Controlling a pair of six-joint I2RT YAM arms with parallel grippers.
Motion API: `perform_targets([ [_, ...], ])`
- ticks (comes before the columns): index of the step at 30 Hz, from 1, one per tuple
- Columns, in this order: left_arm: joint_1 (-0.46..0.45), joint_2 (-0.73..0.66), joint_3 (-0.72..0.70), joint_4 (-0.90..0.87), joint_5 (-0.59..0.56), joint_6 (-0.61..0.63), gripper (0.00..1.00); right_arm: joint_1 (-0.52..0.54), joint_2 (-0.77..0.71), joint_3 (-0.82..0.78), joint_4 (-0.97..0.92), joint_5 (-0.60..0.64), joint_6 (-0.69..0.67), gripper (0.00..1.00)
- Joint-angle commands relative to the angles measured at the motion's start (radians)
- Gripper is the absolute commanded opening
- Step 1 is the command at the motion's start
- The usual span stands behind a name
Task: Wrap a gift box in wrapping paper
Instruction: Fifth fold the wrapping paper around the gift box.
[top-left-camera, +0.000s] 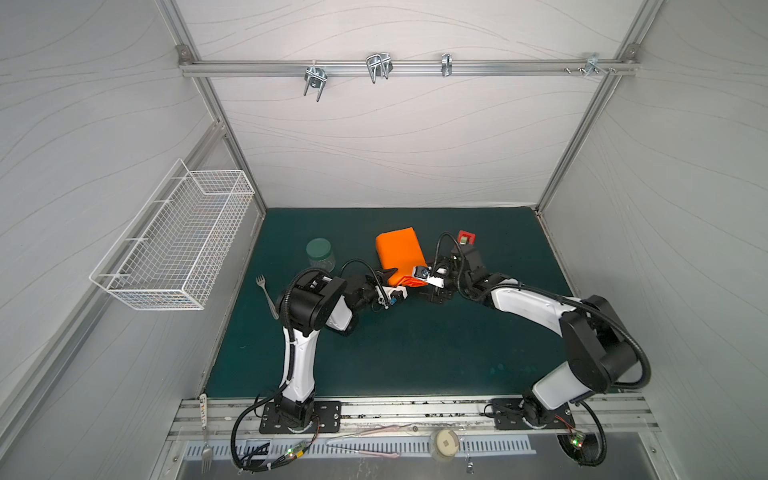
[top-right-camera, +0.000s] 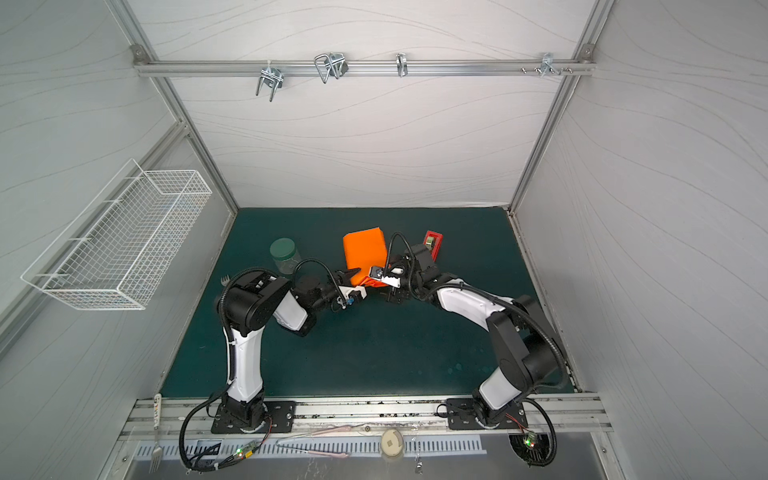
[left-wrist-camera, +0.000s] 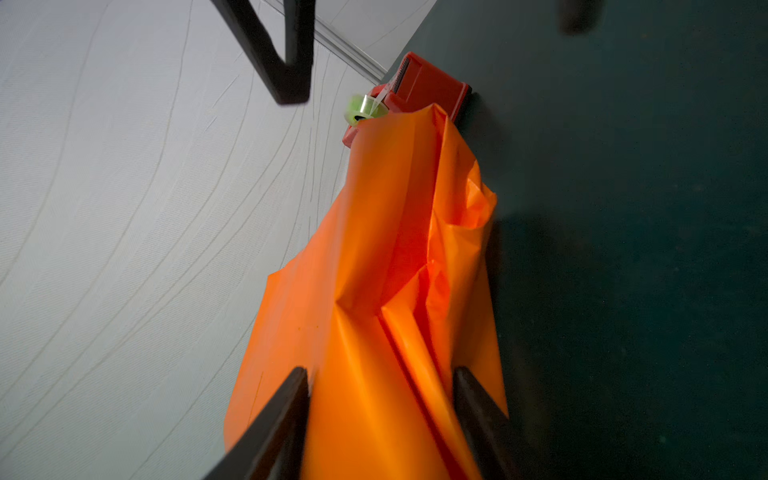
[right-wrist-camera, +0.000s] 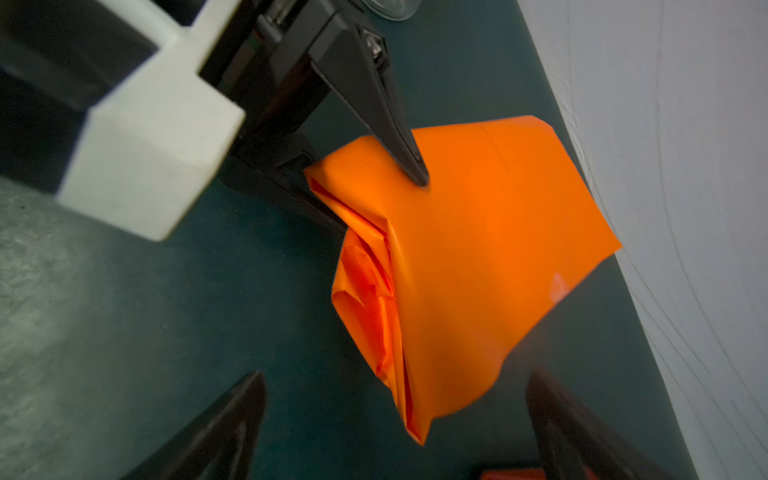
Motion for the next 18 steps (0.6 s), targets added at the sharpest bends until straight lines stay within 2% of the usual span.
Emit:
perform_targets([
  [1,0.005,0.004,0.006,0.012,-0.018,-0.015,0.57,0.013,0.068,0.066,-0.001,0.002,-0.011,0.99],
  [10,0.006,0.008,0.008,0.011,-0.011,-0.007,0.57,0.026,0.195,0.162,-0.017,0.037,-0.036,0.95],
  [18,0.004,0.008,0.007,0.012,-0.003,-0.002,0.57,-0.009,0.246,0.243,-0.108,-0.033,0.016,0.76],
])
